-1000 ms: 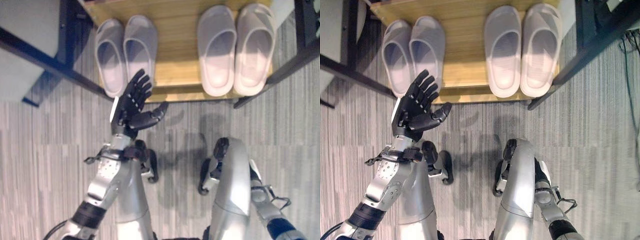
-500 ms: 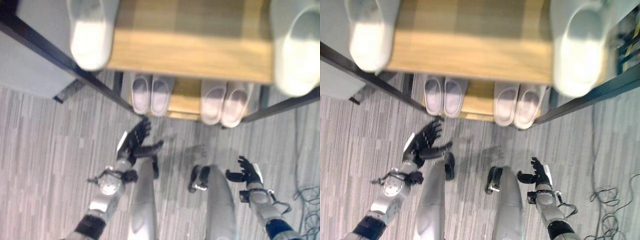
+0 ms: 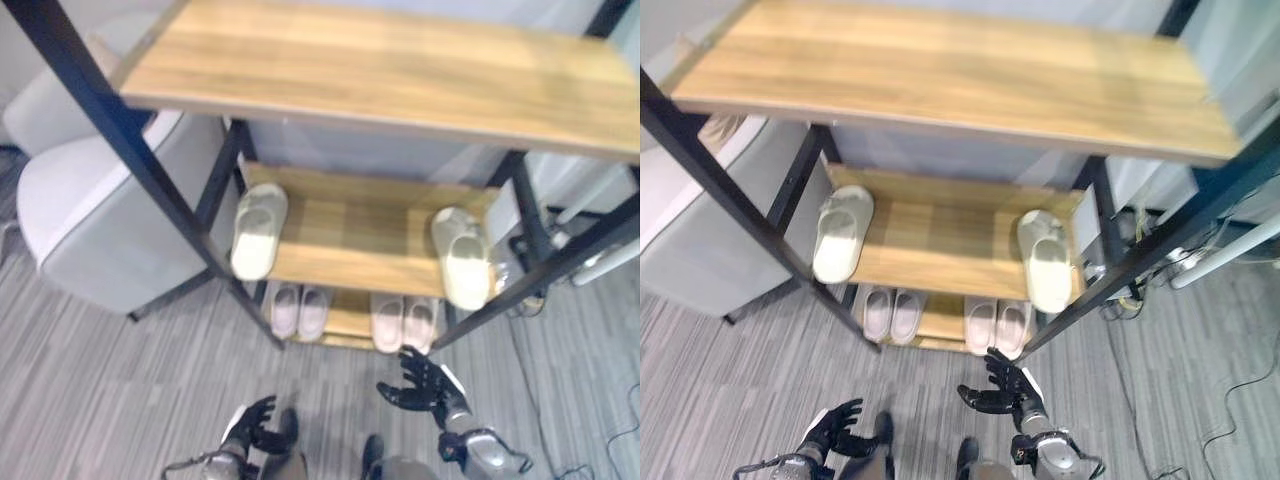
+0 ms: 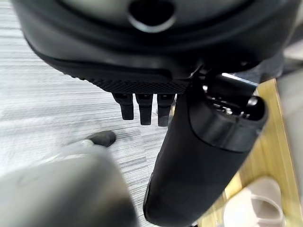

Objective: Arrange the slippers neatly on the shoe rack.

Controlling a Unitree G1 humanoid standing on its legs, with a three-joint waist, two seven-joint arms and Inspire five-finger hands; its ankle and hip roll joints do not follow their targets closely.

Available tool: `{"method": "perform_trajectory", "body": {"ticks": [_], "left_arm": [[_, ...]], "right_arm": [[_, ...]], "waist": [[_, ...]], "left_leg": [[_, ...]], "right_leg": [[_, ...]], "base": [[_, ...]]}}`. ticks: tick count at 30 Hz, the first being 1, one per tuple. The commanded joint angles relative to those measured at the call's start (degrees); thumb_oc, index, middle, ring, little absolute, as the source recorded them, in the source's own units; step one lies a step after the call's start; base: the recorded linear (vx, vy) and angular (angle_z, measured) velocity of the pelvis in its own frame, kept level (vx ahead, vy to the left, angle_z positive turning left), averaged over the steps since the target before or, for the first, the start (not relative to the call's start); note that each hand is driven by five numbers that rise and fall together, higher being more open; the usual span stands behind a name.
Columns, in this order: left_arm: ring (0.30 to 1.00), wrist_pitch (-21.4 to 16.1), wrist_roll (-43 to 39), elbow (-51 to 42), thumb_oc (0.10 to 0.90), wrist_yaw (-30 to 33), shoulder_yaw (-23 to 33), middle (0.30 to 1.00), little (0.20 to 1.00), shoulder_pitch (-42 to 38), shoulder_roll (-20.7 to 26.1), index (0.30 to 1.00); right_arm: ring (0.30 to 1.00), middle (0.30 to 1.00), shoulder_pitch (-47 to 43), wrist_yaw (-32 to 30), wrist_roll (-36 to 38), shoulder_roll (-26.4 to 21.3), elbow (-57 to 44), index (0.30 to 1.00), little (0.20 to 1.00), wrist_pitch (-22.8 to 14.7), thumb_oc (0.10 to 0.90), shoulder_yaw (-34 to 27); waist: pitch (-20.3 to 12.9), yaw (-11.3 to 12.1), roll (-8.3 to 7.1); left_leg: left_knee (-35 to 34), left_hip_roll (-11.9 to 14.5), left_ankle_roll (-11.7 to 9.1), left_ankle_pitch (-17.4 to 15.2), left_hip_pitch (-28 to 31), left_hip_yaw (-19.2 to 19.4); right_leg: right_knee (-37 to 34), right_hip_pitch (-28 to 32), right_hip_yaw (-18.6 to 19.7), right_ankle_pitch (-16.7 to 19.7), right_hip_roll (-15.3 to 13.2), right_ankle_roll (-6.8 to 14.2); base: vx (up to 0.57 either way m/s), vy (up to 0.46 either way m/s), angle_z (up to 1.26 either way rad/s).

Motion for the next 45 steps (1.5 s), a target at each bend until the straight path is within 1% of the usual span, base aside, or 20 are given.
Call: {"method": "perform_trajectory", "body": {"ticks": [1, 2, 6, 10, 11, 13, 14, 19, 21, 22, 24, 25, 26, 27, 28, 34, 38, 43, 44, 45], "left_arm": [[0.9, -2.24, 2.33, 2.54, 0.8, 0.98, 0.29, 0.9, 0.9, -2.22, -1.89, 0.9], [0.9, -1.91, 3.36, 4.46, 0.8, 1.13, 0.69, 0.9, 0.9, -2.45, -2.57, 0.9], [0.9, -1.62, 4.25, 6.04, 0.8, 0.9, 1.13, 0.9, 0.9, -2.18, -3.18, 0.9], [0.9, -1.27, 4.58, 8.18, 0.8, 0.68, 1.5, 0.9, 0.9, -1.48, -4.49, 0.9], [0.9, -1.28, 4.58, 8.17, 0.8, 0.68, 1.49, 0.9, 0.9, -1.52, -4.49, 0.9], [0.9, -0.97, 4.59, 9.4, 0.8, 0.74, 1.84, 0.9, 0.9, -0.99, -5.31, 0.9], [0.9, -0.98, 4.59, 9.38, 0.8, 0.74, 1.83, 0.9, 0.9, -1.03, -5.31, 0.9], [0.9, -0.3, 5.95, 10.61, 0.8, 0.46, 2.84, 0.9, 0.9, 0.35, -6.29, 0.9], [0.9, -0.19, 6.31, 10.4, 0.8, 0.35, 2.79, 0.9, 0.9, 0.46, -6.41, 0.9], [0.9, -0.18, 6.32, 10.4, 0.8, 0.35, 2.79, 0.9, 0.9, 0.44, -6.42, 0.9], [0.9, -0.03, 6.55, 10.62, 0.8, 0.12, 2.98, 0.9, 0.9, 0.46, -6.25, 0.9], [0.9, -0.03, 6.55, 10.61, 0.8, 0.12, 2.99, 0.9, 0.9, 0.36, -6.3, 0.9], [0.9, -0.07, 6.6, 10.36, 0.8, -0.07, 2.86, 0.9, 0.9, 0.45, -5.89, 0.9], [0.9, -0.04, 6.58, 10.36, 0.8, -0.08, 2.91, 0.9, 0.9, 0.3, -6.01, 0.9], [0.9, -0.01, 6.61, 10.31, 0.8, -0.47, 2.61, 0.9, 0.9, 0.05, -5.57, 0.9], [0.9, 0.16, 6.06, 11.0, 0.8, -0.97, 2.35, 0.9, 0.9, -1.17, -4.93, 0.9], [0.9, -0.04, 5.29, 10.89, 0.8, -1.06, 1.81, 0.9, 0.9, -1.89, -4.47, 0.9], [0.9, -0.15, 4.59, 10.9, 0.8, -1.11, 1.63, 0.9, 0.9, -2.37, -4.21, 0.9], [0.9, -0.29, 4.31, 10.77, 0.8, -1.11, 1.4, 0.9, 0.9, -2.38, -4.05, 0.9], [0.9, -0.38, 4.15, 10.66, 0.8, -1.08, 1.19, 0.9, 0.9, -2.44, -3.92, 0.9]], "right_arm": [[0.9, 0.9, -2.58, 4.17, 3.77, -2.07, -7.41, 0.9, 0.9, -3.57, 0.8, 0.78], [0.9, 0.9, -4.18, 4.9, 6.03, -1.38, -11.21, 0.9, 0.9, -3.19, 0.8, 1.97], [0.9, 0.9, -5.34, 5.99, 8.3, -2.38, -16.61, 0.9, 0.9, -2.32, 0.8, 3.01], [0.9, 0.9, -9.0, 5.35, 7.87, -3.65, -20.9, 0.9, 0.9, -2.63, 0.8, 3.37], [0.9, 0.9, -9.03, 5.34, 7.86, -3.65, -20.92, 0.9, 0.9, -2.64, 0.8, 3.33], [0.9, 0.9, -10.72, 3.26, 6.63, -4.33, -23.99, 0.9, 0.9, -3.6, 0.8, 1.58], [0.9, 0.9, -10.75, 3.26, 6.62, -4.34, -24.01, 0.9, 0.9, -3.6, 0.8, 1.54], [0.9, 0.9, -14.84, -5.27, -12.87, -10.24, -29.1, 0.9, 0.9, -5.31, 0.8, -6.86], [0.9, 0.9, -16.95, -8.43, -19.66, -12.14, -28.66, 0.9, 0.9, -4.85, 0.8, -8.99], [0.9, 0.9, -16.97, -8.5, -19.74, -12.13, -28.67, 0.9, 0.9, -4.83, 0.8, -8.98], [0.9, 0.9, -20.4, -11.83, -27.15, -15.7, -26.86, 0.9, 0.9, -3.97, 0.8, -11.1], [0.9, 0.9, -20.57, -11.97, -27.28, -15.72, -26.74, 0.9, 0.9, -3.99, 0.8, -11.05], [0.9, 0.9, -22.78, -13.42, -31.25, -18.55, -25.31, 0.9, 0.9, -2.98, 0.8, -11.85], [0.9, 0.9, -23.14, -13.66, -31.45, -18.61, -25.02, 0.9, 0.9, -3.02, 0.8, -11.66], [0.9, 0.9, -25.69, -14.46, -35.15, -21.96, -22.51, 0.9, 0.9, -1.96, 0.8, -11.55], [0.9, 0.9, -33.34, -15.77, -45.4, -30.12, -14.44, 0.9, 0.9, 0.61, 0.8, -7.18], [0.9, 0.9, -37.1, -15.02, -49.83, -33.86, -9.06, 0.9, 0.9, 1.61, 0.8, -2.69], [0.9, 0.9, -41.41, -14.18, -52.84, -36.56, -4.62, 0.9, 0.9, 1.81, 0.8, 2.69], [0.818, 0.818, -44.03, -13.71, -54.15, -37.35, -2.03, 0.818, 0.818, 1.87, 0.745, 6.0], [0.825, 0.825, -45.0, -13.52, -54.63, -37.69, -1.32, 0.825, 0.825, 2.0, 0.75, 7.17]], "waist": [[-3.97, 0.17, 1.65], [-5.8, 0.35, 1.6], [-6.74, 0.43, 1.32], [-8.09, 0.87, 0.88], [-8.0, 0.89, 0.96], [-8.55, 0.87, 0.66], [-8.46, 0.89, 0.73], [-8.83, 0.86, 0.34], [-8.75, 1.03, 0.27], [-8.72, 1.05, 0.28], [-8.6, 1.38, -0.18], [-8.41, 1.4, -0.08], [-8.35, 1.7, -0.53], [-8.19, 1.72, -0.42], [-7.65, 2.15, -0.86], [-6.47, 3.14, -2.2], [-5.79, 3.89, -3.55], [-5.13, 4.29, -4.47], [-4.7, 4.62, -4.81], [-4.5, 4.81, -5.06]], "left_leg": [[-5.14, 1.61, -3.32, 3.6, 2.92, 1.4], [-5.89, 1.07, -3.37, 3.01, 4.73, 1.77], [-6.49, 0.5, -3.23, 1.96, 7.35, 2.14], [-6.63, 0.1, -2.94, 0.55, 9.08, 2.5], [-6.63, 0.12, -2.8, 1.14, 8.78, 2.49], [-6.63, -0.03, -2.82, 0.16, 9.38, 2.73], [-6.63, -0.01, -2.68, 0.75, 9.08, 2.73], [-6.63, -0.54, -1.95, -0.47, 9.89, 2.67], [-6.63, -0.7, -1.7, -0.79, 9.92, 2.62], [-6.63, -0.7, -1.69, -0.8, 9.94, 2.63], [-6.63, -1.03, -1.45, -1.98, 10.2, 2.53], [-6.63, -1.05, -1.3, -1.35, 9.93, 2.56], [-6.63, -1.16, -1.22, -2.15, 9.97, 2.42], [-6.63, -1.17, -1.2, -2.18, 10.01, 2.48], [-6.63, -1.37, -0.97, -2.43, 9.89, 2.45], [-6.63, -1.73, -0.35, -2.99, 9.31, 2.39], [-6.63, -1.82, -0.25, -3.1, 8.54, 2.33], [-6.63, -1.93, -0.1, -3.23, 7.98, 2.44], [-6.63, -2.0, -0.01, -3.19, 7.66, 2.53], [-6.63, -2.0, 0.0, -3.15, 7.5, 2.56]], "right_leg": [[-0.86, 0.91, 1.49, -2.76, -0.75, 4.74], [-3.33, 3.24, 1.55, -2.26, -0.54, 4.82], [-5.48, 5.83, 1.84, -1.68, -0.41, 4.86], [-7.58, 7.34, 2.02, -0.64, -0.73, 5.22], [-7.41, 6.97, 1.95, -0.17, -0.73, 5.17], [-8.29, 7.67, 2.1, -0.21, -0.83, 5.36], [-8.1, 7.29, 2.04, 0.25, -0.84, 5.31], [-8.2, 8.04, 2.03, 0.25, -1.18, 5.59], [-8.29, 8.07, 1.92, 0.26, -1.26, 5.74], [-8.29, 8.08, 1.93, 0.26, -1.26, 5.75], [-8.47, 8.31, 1.94, -0.2, -1.51, 5.98], [-8.24, 7.94, 1.88, 0.26, -1.55, 5.95], [-8.24, 8.0, 1.88, -0.24, -1.69, 6.08], [-8.14, 7.97, 1.93, -0.3, -1.72, 6.11], [-7.89, 7.78, 1.73, -0.43, -1.84, 6.2], [-7.61, 7.01, 1.6, -0.38, -2.2, 6.57], [-7.36, 6.13, 1.34, -0.21, -2.3, 6.75], [-7.07, 5.39, 1.12, -0.04, -2.43, 7.01], [-6.84, 4.93, 1.04, 0.07, -2.56, 7.17], [-6.8, 4.76, 0.97, 0.13, -2.6, 7.26]], "base": [[0.09, 0.05, 0.06], [0.07, 0.035, 0.1], [0.06, 0.033, 0.08], [0.03, 0.027, 0.0], [0.02, 0.031, 0.02], [0.0, 0.0, 0.0], [0.01, 0.041, -0.01], [0.04, 0.04, 0.0], [0.01, 0.023, 0.0], [0.06, 0.034, 0.0], [0.05, 0.043, 0.0], [0.01, 0.044, -0.01], [0.0, 0.0, 0.0], [0.04, 0.045, -0.02], [0.0, 0.035, -0.02], [0.0, 0.013, -0.01], [0.0, 0.0, 0.0], [0.0, -0.002, 0.01], [0.0, 0.0, 0.0], [0.0, 0.0, 0.0]]}}
